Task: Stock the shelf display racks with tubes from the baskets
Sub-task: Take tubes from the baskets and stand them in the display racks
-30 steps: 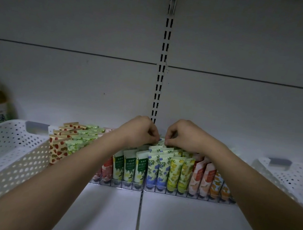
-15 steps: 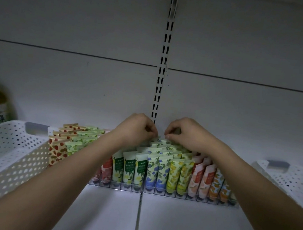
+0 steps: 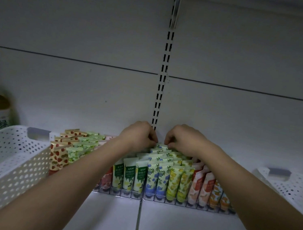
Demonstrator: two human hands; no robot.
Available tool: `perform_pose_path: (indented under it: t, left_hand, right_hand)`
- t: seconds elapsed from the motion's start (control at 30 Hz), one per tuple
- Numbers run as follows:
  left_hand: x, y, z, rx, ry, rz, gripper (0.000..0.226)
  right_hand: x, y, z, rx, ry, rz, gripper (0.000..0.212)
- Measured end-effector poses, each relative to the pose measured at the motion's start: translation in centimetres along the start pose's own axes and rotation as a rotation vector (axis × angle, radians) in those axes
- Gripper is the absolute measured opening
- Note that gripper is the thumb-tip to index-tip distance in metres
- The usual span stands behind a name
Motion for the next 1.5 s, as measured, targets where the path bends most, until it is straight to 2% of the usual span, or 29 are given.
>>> perform_pose_path:
  t: [0.5,0.83,1.1,1.27,1.5]
  left_hand:
    - [-0.2,0.2,-0.3,0.048,0.011,-0.001,0.013]
    - [-0.3,0.2,-0.5,0.043,0.021,0.006,0.012]
    - [-0.1,0.3,-0.6,0.051,0.015,0.007,0.013]
    - [0.0,0.2,-0.4,0.056,0.017,0.002,0.013]
    - [0.0,0.2,-0.2,0.058,0.009,-0.01,0.013]
  right_hand:
    - [-0.4,0.2,-0.7,-0.041,0.069,-0.015,0.018]
    - [-0.6,0.4,-0.8,0.084,0.004,0.051,0.018]
    - [-0.4,0.8,-0.4,0.17,-0.072,0.113,0.026]
    - [-0.2,1.1,-0.2,0.223,-0.118,0.165,0.022]
    - [-0.1,1.1,-0.1,0.221,-0.126,0.189,0.023]
Point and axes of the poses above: each hand's wrist, its own x-axis away from the middle knuckle, its own y-axis out of the palm, z = x × y, the point moved 2 cm from there along -x, towards the middle knuckle, and after that the axes turned 8 degrees about -z, right-handed, at the moved point
